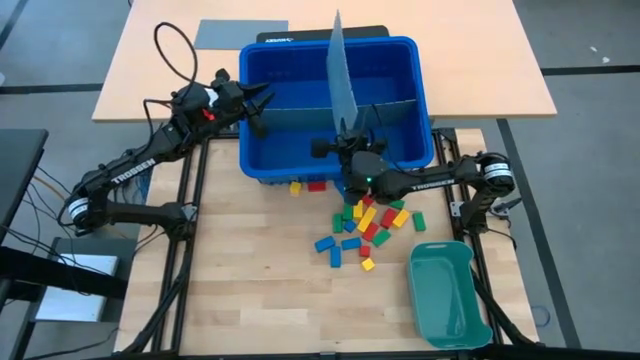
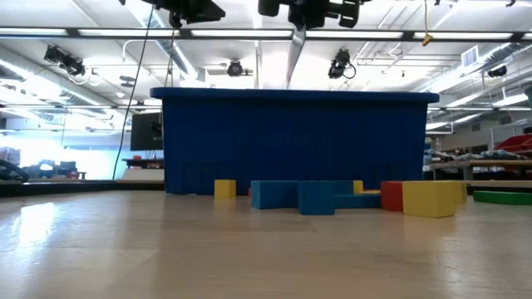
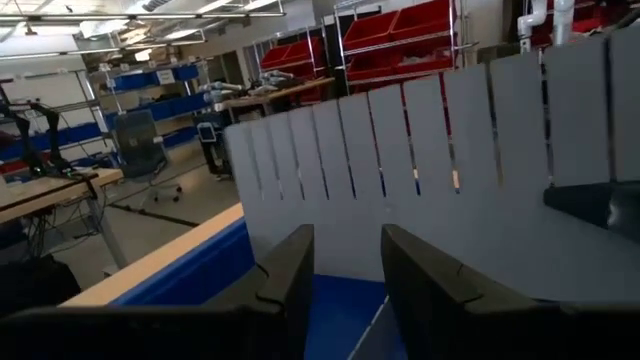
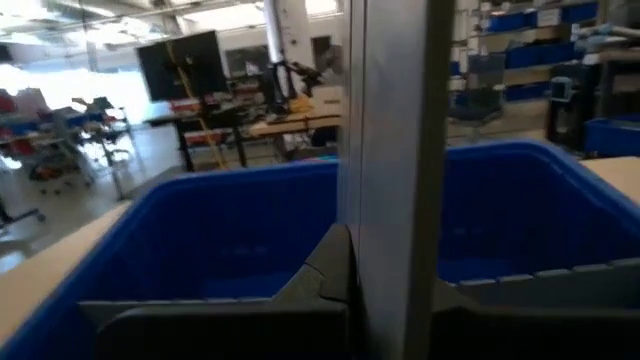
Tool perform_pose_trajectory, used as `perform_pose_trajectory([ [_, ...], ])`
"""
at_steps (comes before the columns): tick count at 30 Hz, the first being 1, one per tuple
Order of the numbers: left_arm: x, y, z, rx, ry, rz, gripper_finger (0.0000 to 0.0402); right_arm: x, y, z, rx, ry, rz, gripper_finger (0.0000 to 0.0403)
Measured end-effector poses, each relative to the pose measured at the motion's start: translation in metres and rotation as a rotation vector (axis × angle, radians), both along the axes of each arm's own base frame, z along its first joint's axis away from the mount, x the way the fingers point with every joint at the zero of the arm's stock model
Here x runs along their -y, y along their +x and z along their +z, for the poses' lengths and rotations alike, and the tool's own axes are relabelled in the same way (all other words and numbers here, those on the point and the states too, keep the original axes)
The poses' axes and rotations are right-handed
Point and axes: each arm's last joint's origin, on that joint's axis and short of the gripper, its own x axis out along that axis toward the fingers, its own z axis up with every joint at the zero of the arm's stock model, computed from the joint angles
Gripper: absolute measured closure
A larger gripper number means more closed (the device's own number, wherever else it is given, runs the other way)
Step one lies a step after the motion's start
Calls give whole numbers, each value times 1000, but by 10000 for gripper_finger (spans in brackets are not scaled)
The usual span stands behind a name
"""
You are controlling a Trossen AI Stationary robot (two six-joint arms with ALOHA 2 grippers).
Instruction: Sort Items/Unsort Items
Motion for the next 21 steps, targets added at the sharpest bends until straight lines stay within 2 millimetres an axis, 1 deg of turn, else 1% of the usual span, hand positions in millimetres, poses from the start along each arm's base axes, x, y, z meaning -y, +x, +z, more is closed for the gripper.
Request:
perform_pose_trajectory([
  [6,0,0,-1,-17,4,16,275,10,5,10,-24,-14,-5,403],
  [12,0,0,-1,-20,2,18,275,21,5,9,-52,-17,-28,403],
  [21,0,0,-2,-23,-1,19,275,24,6,10,-44,-30,-5,403],
])
